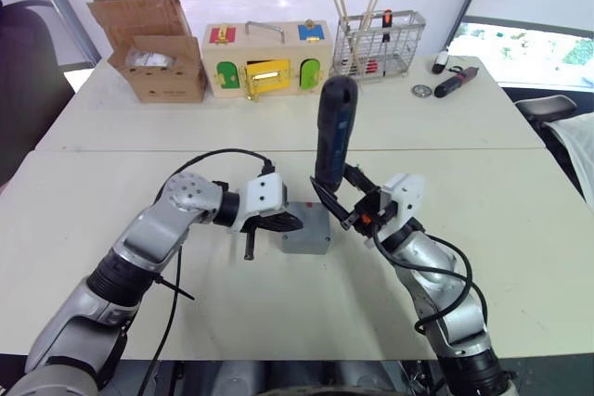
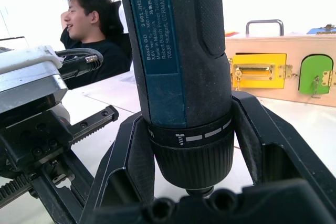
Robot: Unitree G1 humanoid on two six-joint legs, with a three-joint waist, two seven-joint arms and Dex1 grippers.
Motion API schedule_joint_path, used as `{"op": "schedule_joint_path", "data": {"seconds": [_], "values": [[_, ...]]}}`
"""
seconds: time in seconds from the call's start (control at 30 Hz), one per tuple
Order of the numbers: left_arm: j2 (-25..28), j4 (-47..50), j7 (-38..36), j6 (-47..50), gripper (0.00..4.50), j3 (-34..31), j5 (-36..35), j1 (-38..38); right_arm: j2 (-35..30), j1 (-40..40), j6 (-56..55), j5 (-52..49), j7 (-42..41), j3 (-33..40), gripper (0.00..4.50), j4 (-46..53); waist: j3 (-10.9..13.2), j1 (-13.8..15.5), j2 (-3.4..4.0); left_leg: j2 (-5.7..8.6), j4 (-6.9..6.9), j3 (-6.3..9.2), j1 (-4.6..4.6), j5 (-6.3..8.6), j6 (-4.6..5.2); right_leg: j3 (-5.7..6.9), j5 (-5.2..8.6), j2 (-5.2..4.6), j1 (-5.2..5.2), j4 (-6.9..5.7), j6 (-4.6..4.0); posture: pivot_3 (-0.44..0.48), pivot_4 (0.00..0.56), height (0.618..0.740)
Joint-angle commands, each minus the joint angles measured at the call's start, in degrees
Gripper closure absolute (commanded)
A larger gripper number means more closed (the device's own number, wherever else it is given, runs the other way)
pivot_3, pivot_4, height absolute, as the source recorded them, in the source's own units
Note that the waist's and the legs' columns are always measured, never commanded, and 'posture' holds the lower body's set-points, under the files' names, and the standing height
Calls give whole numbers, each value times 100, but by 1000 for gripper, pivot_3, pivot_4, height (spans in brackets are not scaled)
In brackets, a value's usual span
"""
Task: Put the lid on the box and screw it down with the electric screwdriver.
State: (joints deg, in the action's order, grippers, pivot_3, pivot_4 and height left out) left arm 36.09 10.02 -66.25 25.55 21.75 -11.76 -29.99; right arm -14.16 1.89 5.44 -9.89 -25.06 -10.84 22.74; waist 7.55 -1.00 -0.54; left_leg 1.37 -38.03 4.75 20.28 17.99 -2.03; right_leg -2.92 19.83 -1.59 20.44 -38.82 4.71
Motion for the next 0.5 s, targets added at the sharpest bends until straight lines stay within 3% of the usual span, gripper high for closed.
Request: {"op": "schedule_joint_path", "data": {"seconds": [0.03, 0.5], "values": [[64, -105, -13, 40, 4500, 121, 179, 55, -134, -424, 464, 119, -100, -212, 2652, -679, -4, 0, -3, 0, 1, 0, 0, 0, 0, 0, 0, 0, 0, 1, 0, 0, 150, 740], [86, -89, 25, 53, 4500, 97, 193, 61, -131, -412, 802, 122, -71, -243, 2652, -942, -28, 3, -7, -2, 13, 8, -1, 0, 0, 6, 0, -1, -12, 32, -2, 0, 150, 740]]}}
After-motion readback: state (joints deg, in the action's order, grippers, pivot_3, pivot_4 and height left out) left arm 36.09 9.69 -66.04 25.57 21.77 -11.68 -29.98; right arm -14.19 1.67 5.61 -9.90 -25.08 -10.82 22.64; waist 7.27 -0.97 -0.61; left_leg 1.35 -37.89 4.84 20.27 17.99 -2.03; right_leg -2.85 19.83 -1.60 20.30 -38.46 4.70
